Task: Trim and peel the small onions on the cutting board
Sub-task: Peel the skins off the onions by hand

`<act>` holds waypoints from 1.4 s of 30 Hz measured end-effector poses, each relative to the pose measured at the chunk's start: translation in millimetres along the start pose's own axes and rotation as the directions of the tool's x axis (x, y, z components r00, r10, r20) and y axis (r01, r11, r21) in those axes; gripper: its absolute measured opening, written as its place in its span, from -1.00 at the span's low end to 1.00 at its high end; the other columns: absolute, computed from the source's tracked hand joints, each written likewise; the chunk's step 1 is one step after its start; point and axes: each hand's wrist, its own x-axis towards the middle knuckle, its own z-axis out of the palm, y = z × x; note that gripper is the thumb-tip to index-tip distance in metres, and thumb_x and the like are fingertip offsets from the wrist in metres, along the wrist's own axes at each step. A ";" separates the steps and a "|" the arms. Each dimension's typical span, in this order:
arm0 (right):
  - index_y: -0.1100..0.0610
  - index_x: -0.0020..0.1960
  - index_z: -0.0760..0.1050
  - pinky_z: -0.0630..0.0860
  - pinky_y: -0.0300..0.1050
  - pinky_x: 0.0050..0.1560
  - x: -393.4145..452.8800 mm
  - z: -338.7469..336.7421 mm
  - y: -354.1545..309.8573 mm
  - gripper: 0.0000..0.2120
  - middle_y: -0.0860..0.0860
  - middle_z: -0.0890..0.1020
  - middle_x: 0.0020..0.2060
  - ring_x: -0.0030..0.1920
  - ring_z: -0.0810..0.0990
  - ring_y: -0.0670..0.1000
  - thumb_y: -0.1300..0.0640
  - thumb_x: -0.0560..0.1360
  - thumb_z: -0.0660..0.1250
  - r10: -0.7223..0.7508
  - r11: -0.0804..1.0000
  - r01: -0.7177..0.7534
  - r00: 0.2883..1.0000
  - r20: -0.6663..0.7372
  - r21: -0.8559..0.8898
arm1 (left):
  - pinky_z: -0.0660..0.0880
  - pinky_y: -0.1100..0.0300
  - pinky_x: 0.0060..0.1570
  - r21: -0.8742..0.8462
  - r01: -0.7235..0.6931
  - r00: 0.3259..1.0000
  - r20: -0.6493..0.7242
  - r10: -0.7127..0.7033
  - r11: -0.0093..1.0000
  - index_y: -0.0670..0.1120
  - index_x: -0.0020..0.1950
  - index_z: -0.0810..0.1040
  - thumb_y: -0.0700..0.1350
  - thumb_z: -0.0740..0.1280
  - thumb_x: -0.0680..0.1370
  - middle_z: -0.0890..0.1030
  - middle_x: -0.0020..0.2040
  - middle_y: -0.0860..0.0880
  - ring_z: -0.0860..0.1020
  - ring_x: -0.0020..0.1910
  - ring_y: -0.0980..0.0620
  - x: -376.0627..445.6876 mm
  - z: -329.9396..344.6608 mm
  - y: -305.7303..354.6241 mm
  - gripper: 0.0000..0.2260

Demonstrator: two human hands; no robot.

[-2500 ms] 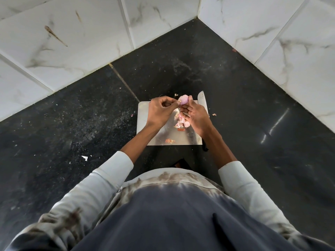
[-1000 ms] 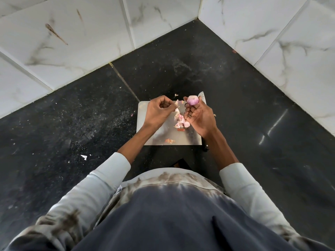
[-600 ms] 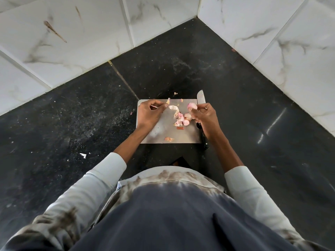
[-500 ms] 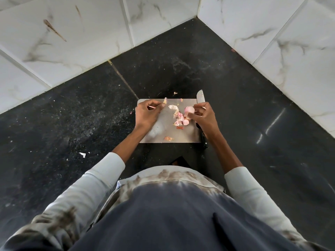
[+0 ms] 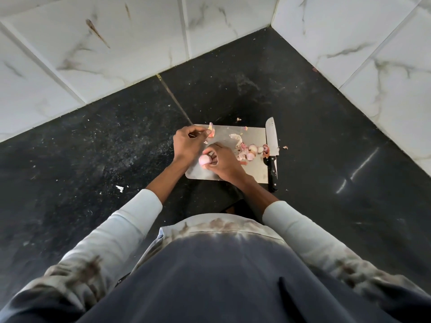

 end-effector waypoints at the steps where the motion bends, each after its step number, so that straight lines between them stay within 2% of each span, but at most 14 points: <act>1: 0.12 0.25 0.61 0.65 0.01 0.17 -0.2 2.2 0.9 -0.58 0.06 0.67 0.15 0.12 0.65 0.02 0.12 0.44 0.63 0.003 1.000 -0.003 1.000 0.000 -0.012 | 0.65 0.21 -0.03 -0.004 -0.002 1.000 0.010 0.002 1.000 -0.02 0.00 0.79 -0.09 0.57 0.54 0.76 -0.09 0.06 0.73 -0.06 0.04 -0.3 0.0 0.0 -0.94; 4: 0.10 0.27 0.60 0.67 -0.11 0.11 -6.2 -2.8 5.6 -0.59 0.04 0.65 0.20 0.08 0.67 -0.03 0.10 0.48 0.62 0.052 0.999 -0.051 0.998 -0.031 0.018 | 0.66 0.26 -0.05 -0.013 0.000 0.999 0.052 0.001 1.000 -0.06 0.03 0.80 -0.12 0.59 0.53 0.78 -0.11 0.06 0.75 -0.07 0.07 -0.5 7.0 -2.4 -0.90; 7: 0.11 0.18 0.64 0.69 -0.12 0.01 -14.4 -21.2 19.5 -0.79 -0.01 0.66 0.11 -0.04 0.66 -0.12 0.14 0.56 0.53 0.121 0.989 -0.105 0.978 -0.171 0.100 | 0.67 0.21 0.05 0.033 -0.032 0.995 0.100 0.028 0.999 -0.09 0.04 0.80 -0.12 0.60 0.51 0.77 -0.10 0.07 0.72 -0.10 0.16 -2.7 24.8 -4.1 -0.87; 9: 0.08 0.09 0.66 0.67 -0.04 0.02 -19.7 -36.8 31.7 -0.92 -0.04 0.65 0.04 -0.05 0.66 -0.11 0.15 0.61 0.44 0.201 0.977 -0.169 0.934 -0.295 0.131 | 0.67 0.22 0.03 0.087 -0.099 0.984 0.159 0.084 0.991 -0.07 0.02 0.80 -0.13 0.61 0.50 0.77 -0.11 0.08 0.70 -0.13 0.20 -5.7 41.3 -2.2 -0.88; 11: 0.05 0.01 0.65 0.64 0.00 0.05 -23.7 -51.6 40.3 -0.92 -0.06 0.65 -0.01 -0.06 0.65 -0.09 0.19 0.61 0.39 0.292 0.956 -0.257 0.875 -0.387 0.140 | 0.67 0.24 0.03 0.133 -0.162 0.968 0.213 0.132 0.978 -0.06 0.03 0.79 -0.13 0.62 0.49 0.77 -0.08 0.08 0.71 -0.12 0.21 -9.0 58.8 1.9 -0.85; 14: 0.10 0.02 0.65 0.61 -0.11 0.03 -31.0 -70.2 49.4 -0.89 -0.04 0.67 -0.01 -0.04 0.64 -0.06 0.26 0.61 0.37 0.362 0.932 -0.322 0.820 -0.444 0.167 | 0.68 0.23 0.03 0.158 -0.196 0.949 0.280 0.146 0.968 -0.08 0.07 0.76 -0.15 0.61 0.50 0.77 -0.04 0.03 0.71 -0.10 0.17 -12.1 84.9 10.0 -0.83; 18: 0.12 0.03 0.66 0.55 -0.24 0.02 -37.9 -76.2 58.1 -0.88 0.01 0.68 0.02 -0.01 0.64 -0.05 0.31 0.61 0.39 0.360 0.933 -0.319 0.819 -0.446 0.166 | 0.69 0.13 0.06 0.210 -0.266 0.928 0.321 0.190 0.941 -0.07 0.07 0.77 -0.16 0.58 0.52 0.78 -0.02 0.01 0.71 -0.08 0.12 -10.9 104.1 14.6 -0.86; 23: 0.10 0.07 0.65 0.65 -0.08 0.14 -32.9 -67.9 63.4 -0.82 -0.02 0.68 0.06 0.03 0.63 -0.06 0.34 0.60 0.38 0.395 0.919 -0.346 0.791 -0.467 0.190 | 0.66 0.17 0.18 0.296 -0.250 0.943 0.290 0.163 0.922 0.03 0.15 0.77 -0.12 0.54 0.58 0.75 0.15 0.06 0.70 0.09 0.09 -0.9 91.4 8.6 -0.84; 26: 0.10 0.14 0.65 0.63 -0.03 0.25 -26.3 -62.2 63.1 -0.76 0.00 0.66 0.16 0.15 0.62 -0.03 0.38 0.59 0.37 0.433 0.901 -0.380 0.784 -0.445 0.208 | 0.66 0.20 0.17 0.311 -0.245 0.962 0.197 0.190 0.918 0.04 0.13 0.74 -0.11 0.53 0.58 0.73 0.13 0.09 0.66 0.07 0.14 8.7 71.0 2.0 -0.85; 29: 0.08 0.16 0.69 0.63 0.03 0.30 -19.4 -60.2 64.5 -0.70 -0.01 0.61 0.25 0.25 0.59 0.01 0.39 0.54 0.39 0.462 0.886 -0.415 0.766 -0.446 0.205 | 0.51 0.46 0.04 0.340 -0.230 0.973 0.076 0.217 0.912 0.00 0.16 0.70 -0.13 0.51 0.59 0.67 0.14 0.06 0.62 0.05 0.16 18.2 47.6 -0.4 -0.84; 32: 0.06 0.21 0.67 0.59 0.10 0.33 -11.1 -63.6 64.3 -0.60 0.01 0.54 0.34 0.36 0.47 0.07 0.40 0.45 0.43 0.471 0.878 -0.448 0.750 -0.465 0.167 | 0.50 0.37 0.07 0.395 -0.198 0.977 0.011 0.211 0.897 0.06 0.22 0.66 -0.08 0.54 0.56 0.55 0.17 0.09 0.57 0.10 0.14 29.1 31.8 -5.7 -0.75; 37: 0.03 0.26 0.59 0.39 0.16 0.45 -0.9 -74.8 56.8 -0.54 0.07 0.44 0.41 0.42 0.36 0.14 0.37 0.44 0.50 0.441 0.887 -0.451 0.763 -0.473 0.098 | 0.55 0.17 0.26 0.441 -0.183 0.978 0.175 0.116 0.878 0.05 0.36 0.62 -0.01 0.62 0.49 0.51 0.30 0.02 0.52 0.27 0.05 41.7 27.0 -10.5 -0.55; 40: 0.04 0.20 0.58 0.34 0.16 0.44 3.3 -76.5 56.6 -0.59 0.06 0.48 0.35 0.38 0.39 0.12 0.38 0.44 0.48 0.450 0.882 -0.462 0.762 -0.465 0.095 | 0.56 0.12 0.29 0.461 -0.220 0.963 0.241 0.118 0.860 0.01 0.31 0.65 -0.11 0.60 0.51 0.60 0.28 0.00 0.57 0.25 0.02 39.7 30.8 -10.7 -0.62; 42: 0.04 0.13 0.57 0.36 0.14 0.40 4.9 -76.2 58.0 -0.64 0.02 0.52 0.27 0.32 0.42 0.09 0.39 0.45 0.44 0.450 0.880 -0.465 0.752 -0.482 0.097 | 0.60 0.11 0.26 0.446 -0.227 0.965 0.223 0.138 0.866 -0.02 0.27 0.69 -0.21 0.55 0.53 0.64 0.24 -0.01 0.61 0.20 0.02 37.9 33.7 -11.9 -0.68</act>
